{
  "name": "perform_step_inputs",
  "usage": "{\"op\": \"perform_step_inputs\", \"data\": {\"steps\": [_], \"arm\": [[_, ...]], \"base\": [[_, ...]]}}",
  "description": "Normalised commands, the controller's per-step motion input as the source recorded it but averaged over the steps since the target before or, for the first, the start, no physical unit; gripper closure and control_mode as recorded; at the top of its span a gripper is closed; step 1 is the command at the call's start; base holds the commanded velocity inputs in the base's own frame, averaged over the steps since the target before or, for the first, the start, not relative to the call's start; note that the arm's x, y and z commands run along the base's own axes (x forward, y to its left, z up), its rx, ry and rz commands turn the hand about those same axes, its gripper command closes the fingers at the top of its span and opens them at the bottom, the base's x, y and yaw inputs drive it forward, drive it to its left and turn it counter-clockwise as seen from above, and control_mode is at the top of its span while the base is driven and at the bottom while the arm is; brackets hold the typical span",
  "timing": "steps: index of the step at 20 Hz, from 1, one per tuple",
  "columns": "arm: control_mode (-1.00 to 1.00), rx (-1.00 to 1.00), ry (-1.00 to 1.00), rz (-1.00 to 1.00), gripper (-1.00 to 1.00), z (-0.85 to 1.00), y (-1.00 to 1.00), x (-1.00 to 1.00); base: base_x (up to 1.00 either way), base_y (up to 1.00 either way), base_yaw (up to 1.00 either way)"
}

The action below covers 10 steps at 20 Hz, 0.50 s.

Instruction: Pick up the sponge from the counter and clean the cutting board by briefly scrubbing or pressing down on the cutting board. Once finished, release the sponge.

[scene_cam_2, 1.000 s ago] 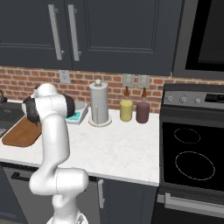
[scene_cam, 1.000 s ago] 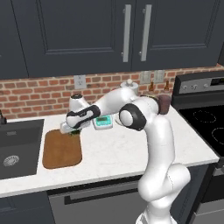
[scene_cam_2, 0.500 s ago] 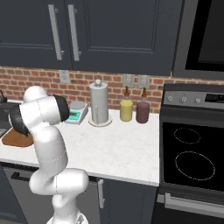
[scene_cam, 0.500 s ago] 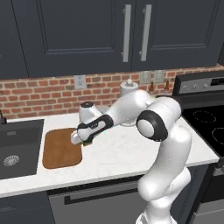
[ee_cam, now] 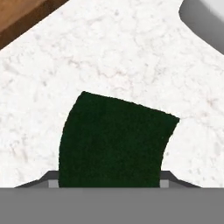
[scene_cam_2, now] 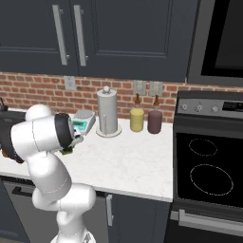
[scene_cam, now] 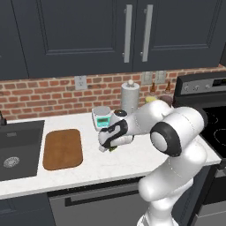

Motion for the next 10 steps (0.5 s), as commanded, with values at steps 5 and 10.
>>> {"op": "perform_step_inputs", "data": {"steps": [5, 10], "arm": [[-1.00, 0.03, 0.01, 0.19, -1.00, 0.00, -0.52, 0.30], [-1.00, 0.00, 0.00, 0.23, -1.00, 0.09, 0.07, 0.03]], "base": [[0.00, 0.00, 0.00], [0.00, 0.00, 0.00]]}}
